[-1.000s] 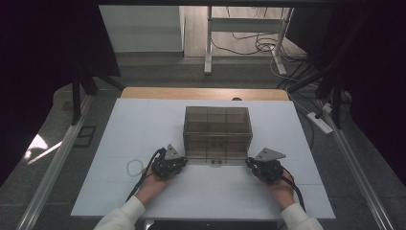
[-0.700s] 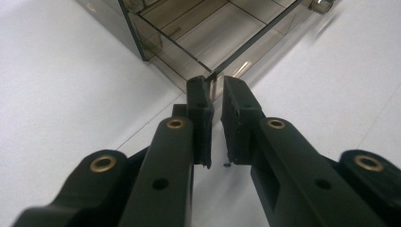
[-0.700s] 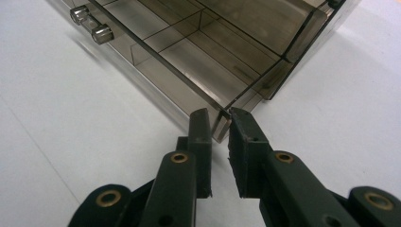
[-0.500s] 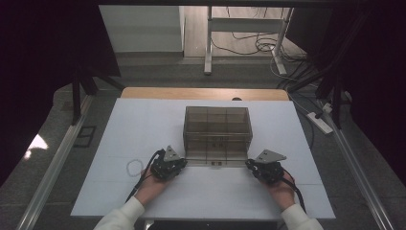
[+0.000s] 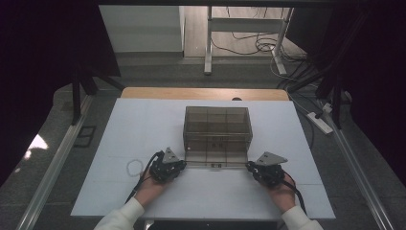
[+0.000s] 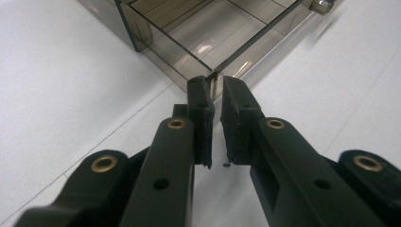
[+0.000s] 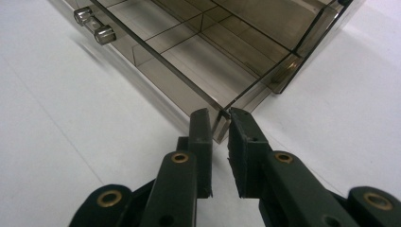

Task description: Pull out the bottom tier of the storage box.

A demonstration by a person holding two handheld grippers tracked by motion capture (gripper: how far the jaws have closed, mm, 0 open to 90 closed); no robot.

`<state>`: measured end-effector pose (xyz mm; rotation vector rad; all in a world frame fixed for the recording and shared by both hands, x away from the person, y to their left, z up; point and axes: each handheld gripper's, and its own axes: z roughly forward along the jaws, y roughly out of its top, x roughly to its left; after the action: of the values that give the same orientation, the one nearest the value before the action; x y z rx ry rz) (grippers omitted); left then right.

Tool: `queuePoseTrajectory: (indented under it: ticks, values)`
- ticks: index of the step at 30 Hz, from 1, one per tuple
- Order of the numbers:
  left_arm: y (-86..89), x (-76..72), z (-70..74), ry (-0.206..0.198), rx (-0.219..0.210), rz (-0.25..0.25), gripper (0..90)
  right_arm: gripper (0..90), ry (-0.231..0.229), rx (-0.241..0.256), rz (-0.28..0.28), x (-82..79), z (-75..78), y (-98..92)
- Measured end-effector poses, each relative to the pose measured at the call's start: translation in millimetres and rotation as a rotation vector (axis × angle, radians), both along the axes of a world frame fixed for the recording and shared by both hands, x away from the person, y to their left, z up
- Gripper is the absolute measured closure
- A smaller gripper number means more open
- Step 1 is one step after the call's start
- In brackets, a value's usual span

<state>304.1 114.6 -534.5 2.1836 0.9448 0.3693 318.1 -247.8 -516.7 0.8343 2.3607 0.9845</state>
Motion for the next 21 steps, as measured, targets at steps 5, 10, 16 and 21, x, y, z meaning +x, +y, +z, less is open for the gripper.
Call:
queuePoseTrajectory:
  ticks: [5,10,16,21]
  values:
    - [0.1,-3.4,0.3,0.005,-0.001,-0.004,81.8,79.3,0.006,0.002,0.002,-3.3,0.2,-1.1]
    - [0.1,-5.4,0.7,0.011,0.000,-0.006,81.8,79.5,0.007,0.002,0.006,-6.3,0.5,-1.8]
    - [-0.4,-8.2,1.7,0.018,0.003,-0.009,81.8,79.5,0.008,0.007,0.008,-9.3,0.5,-2.5]
    - [-1.8,-12.0,2.3,0.030,0.003,-0.002,81.7,79.4,0.013,0.010,0.008,-11.2,0.7,-3.1]
